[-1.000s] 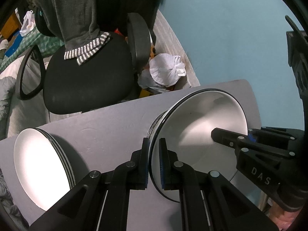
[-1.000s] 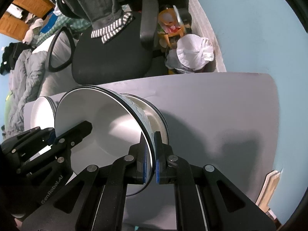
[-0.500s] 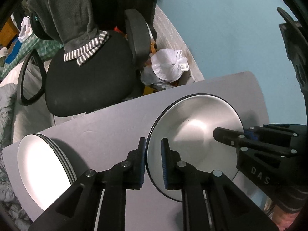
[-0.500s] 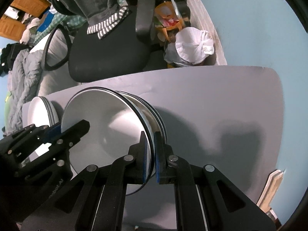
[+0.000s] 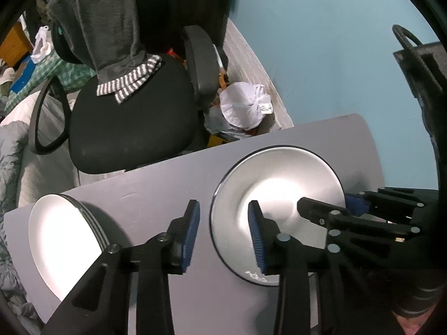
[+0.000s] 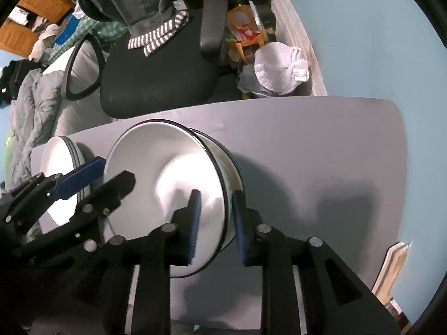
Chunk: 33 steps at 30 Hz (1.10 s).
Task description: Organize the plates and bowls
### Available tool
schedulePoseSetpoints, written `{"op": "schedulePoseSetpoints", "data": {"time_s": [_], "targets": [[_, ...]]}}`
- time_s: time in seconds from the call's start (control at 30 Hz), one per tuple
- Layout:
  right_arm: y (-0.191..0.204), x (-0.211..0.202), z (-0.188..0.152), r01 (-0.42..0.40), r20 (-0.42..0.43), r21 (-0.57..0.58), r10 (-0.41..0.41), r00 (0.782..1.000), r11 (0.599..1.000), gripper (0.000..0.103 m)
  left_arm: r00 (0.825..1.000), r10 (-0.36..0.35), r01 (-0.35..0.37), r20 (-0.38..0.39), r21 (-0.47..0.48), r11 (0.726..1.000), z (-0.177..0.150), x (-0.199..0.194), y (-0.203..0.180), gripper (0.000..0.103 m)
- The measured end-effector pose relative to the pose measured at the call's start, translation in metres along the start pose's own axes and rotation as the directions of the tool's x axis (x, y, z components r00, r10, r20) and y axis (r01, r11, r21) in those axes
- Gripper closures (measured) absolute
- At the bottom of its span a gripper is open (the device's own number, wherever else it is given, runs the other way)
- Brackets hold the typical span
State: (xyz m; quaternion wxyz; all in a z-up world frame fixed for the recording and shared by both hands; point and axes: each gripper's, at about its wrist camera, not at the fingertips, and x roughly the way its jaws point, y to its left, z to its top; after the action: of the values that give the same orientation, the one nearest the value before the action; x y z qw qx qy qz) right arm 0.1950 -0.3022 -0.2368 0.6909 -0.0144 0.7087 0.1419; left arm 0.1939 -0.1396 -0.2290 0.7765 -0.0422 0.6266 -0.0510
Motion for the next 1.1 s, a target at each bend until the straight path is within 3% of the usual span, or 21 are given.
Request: {"op": "schedulePoseSetpoints", "data": {"time_s": [0.2,0.33,0.6,0.7,1.1], "targets": [[0.001,-0.008,-0.002,-0.003,0.016,0.009,0.003,1.0,1.0,0.074,1.0,-0.002,0.002,0.014,-0.02,1.0,-0.004,-0.007,0.004,0.06],[0.002,-0.018,-0.003,0.032,0.059,0.009,-0.033,0.998,0.999,0.063,1.0,-0.007,0.008,0.027,-0.024,1.0,-0.006,-0.015,0.005,0.059],[0.004,-0.048,-0.008,0.057,0.136,0.017,-0.059,0.989,0.998,0.06,0.996,0.005,-0.004,0.087,-0.005,1.0,-0.013,-0.046,0.004,0.054],[0.006,-0.059,-0.01,0.071,0.173,0.014,-0.073,0.982,0.997,0.046,0.994,0.008,-0.008,0.109,-0.001,1.0,-0.016,-0.059,0.005,0.054],[0.024,-0.094,-0.03,0.075,0.244,-0.003,-0.072,0.967,0.997,0.046,0.98,0.011,-0.007,0.199,-0.023,1.0,-0.038,-0.11,0.019,0.04]]}}
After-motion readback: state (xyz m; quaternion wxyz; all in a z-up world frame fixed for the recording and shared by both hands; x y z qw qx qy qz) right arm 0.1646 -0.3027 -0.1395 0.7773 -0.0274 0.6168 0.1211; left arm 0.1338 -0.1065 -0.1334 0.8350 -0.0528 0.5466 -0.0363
